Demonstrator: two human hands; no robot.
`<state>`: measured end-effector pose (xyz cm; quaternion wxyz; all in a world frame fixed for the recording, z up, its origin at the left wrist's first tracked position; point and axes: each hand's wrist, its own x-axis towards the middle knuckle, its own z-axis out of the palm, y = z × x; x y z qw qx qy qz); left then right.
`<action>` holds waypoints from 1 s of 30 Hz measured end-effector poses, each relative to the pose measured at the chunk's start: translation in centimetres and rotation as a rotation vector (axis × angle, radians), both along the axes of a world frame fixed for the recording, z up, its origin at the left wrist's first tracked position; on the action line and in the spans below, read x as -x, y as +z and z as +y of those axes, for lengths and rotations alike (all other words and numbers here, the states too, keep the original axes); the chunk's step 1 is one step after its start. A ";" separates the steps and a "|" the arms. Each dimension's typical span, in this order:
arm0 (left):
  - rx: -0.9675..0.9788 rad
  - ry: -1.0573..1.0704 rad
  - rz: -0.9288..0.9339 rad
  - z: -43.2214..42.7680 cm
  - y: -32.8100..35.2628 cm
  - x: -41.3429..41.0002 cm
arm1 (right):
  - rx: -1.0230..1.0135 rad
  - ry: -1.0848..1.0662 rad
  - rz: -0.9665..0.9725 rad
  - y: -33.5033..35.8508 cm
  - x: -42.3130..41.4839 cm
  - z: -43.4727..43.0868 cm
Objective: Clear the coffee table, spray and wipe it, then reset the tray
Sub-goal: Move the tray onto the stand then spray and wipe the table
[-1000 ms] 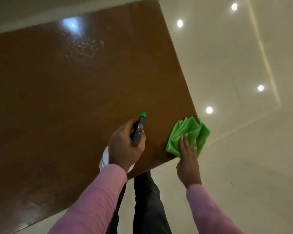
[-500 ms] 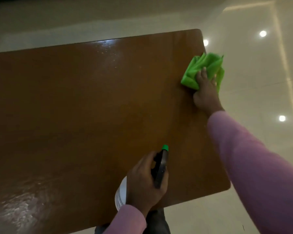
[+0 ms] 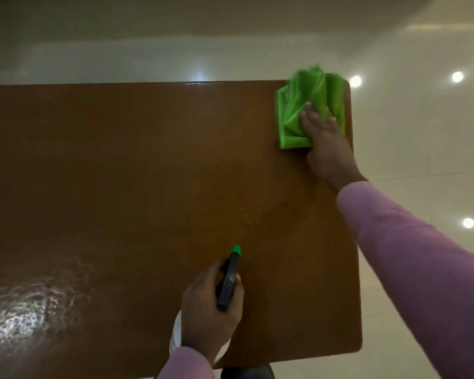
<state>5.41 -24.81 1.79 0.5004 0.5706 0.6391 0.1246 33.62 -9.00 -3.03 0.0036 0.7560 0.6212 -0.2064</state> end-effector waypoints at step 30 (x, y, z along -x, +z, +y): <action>-0.217 -0.101 -0.182 -4.3 2.1 3.2 | 0.089 -0.001 0.063 -0.1 5.0 -19.0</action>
